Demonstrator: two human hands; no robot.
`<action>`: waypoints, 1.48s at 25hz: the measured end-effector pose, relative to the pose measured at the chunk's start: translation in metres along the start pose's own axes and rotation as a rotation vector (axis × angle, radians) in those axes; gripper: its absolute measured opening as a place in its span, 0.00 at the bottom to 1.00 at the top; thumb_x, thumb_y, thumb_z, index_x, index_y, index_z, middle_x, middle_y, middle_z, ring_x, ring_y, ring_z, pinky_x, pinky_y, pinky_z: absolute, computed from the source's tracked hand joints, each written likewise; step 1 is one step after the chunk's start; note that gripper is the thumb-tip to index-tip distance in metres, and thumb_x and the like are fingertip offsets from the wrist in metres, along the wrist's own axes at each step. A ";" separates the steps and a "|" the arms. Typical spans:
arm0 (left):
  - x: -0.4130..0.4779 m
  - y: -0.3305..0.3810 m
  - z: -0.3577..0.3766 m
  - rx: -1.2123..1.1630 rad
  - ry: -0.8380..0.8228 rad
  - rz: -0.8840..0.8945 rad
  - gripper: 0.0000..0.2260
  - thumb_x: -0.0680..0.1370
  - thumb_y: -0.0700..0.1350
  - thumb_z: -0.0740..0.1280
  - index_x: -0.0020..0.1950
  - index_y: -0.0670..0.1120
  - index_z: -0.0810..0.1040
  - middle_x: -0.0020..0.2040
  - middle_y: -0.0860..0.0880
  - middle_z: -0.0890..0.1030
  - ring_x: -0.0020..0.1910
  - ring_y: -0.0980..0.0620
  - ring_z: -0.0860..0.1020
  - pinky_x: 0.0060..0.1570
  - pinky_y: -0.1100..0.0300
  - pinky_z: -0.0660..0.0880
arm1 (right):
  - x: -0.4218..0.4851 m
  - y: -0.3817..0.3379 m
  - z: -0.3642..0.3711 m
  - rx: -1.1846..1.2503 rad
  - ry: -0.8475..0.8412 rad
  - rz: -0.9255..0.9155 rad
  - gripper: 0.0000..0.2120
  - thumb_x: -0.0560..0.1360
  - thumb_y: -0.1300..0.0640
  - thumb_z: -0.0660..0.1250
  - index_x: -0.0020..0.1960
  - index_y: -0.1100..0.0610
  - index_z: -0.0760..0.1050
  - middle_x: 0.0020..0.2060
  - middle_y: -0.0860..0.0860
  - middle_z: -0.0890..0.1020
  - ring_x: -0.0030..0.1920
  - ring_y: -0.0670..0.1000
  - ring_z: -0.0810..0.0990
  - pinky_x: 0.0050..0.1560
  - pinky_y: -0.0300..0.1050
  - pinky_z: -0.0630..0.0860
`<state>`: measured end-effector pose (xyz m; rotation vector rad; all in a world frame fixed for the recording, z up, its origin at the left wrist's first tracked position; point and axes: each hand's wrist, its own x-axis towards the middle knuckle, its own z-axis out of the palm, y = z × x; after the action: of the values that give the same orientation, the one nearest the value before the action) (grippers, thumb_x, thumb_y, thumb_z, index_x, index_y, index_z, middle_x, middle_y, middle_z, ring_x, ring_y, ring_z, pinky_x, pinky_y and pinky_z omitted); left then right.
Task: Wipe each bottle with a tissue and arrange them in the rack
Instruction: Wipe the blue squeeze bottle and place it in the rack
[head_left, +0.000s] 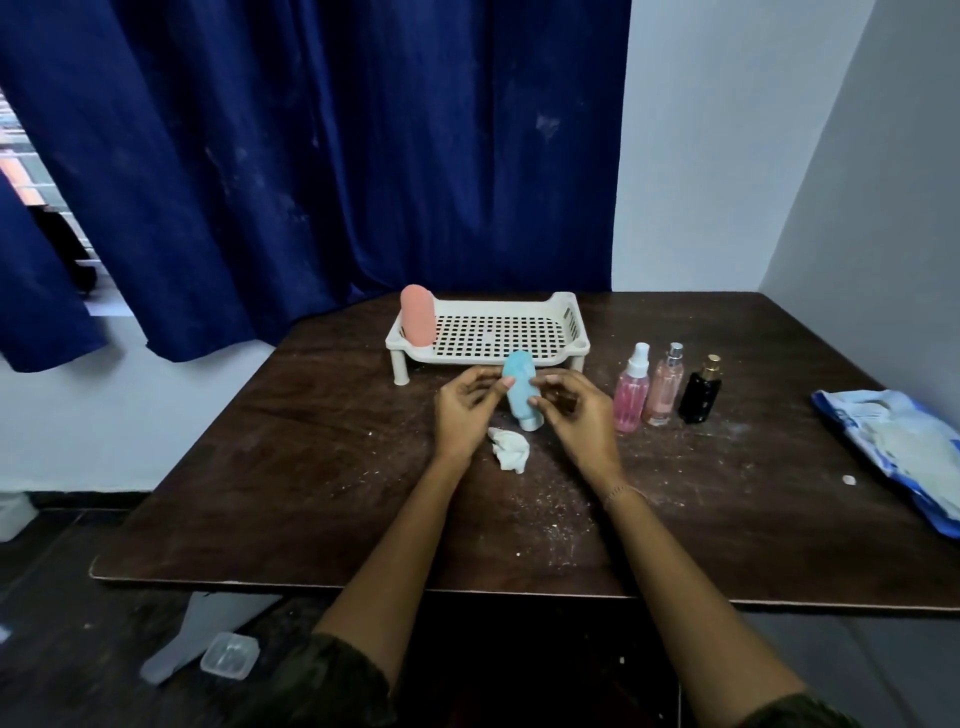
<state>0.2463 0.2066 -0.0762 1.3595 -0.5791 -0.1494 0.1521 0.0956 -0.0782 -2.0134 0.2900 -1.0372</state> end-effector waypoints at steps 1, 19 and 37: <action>0.002 0.000 -0.002 -0.020 -0.021 -0.010 0.07 0.72 0.35 0.71 0.47 0.43 0.79 0.44 0.48 0.82 0.42 0.59 0.81 0.45 0.66 0.78 | -0.001 0.003 0.000 0.003 -0.020 -0.010 0.12 0.70 0.65 0.71 0.53 0.57 0.80 0.51 0.49 0.81 0.52 0.44 0.79 0.54 0.36 0.75; 0.021 -0.013 -0.013 -0.469 -0.174 -0.256 0.17 0.81 0.38 0.56 0.70 0.36 0.65 0.57 0.44 0.77 0.55 0.50 0.76 0.55 0.58 0.76 | -0.002 0.009 0.007 -0.120 -0.409 -0.166 0.18 0.66 0.57 0.76 0.55 0.56 0.80 0.44 0.51 0.80 0.41 0.47 0.77 0.43 0.32 0.73; 0.017 -0.007 -0.012 -0.637 -0.343 -0.361 0.20 0.80 0.47 0.54 0.71 0.45 0.66 0.54 0.41 0.79 0.49 0.48 0.78 0.52 0.51 0.74 | 0.027 -0.023 0.009 0.302 0.207 0.043 0.14 0.68 0.62 0.73 0.52 0.51 0.80 0.49 0.45 0.82 0.53 0.42 0.79 0.54 0.39 0.76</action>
<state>0.2680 0.2080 -0.0787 0.8017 -0.5026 -0.8044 0.1720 0.1009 -0.0487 -1.6278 0.2659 -1.1884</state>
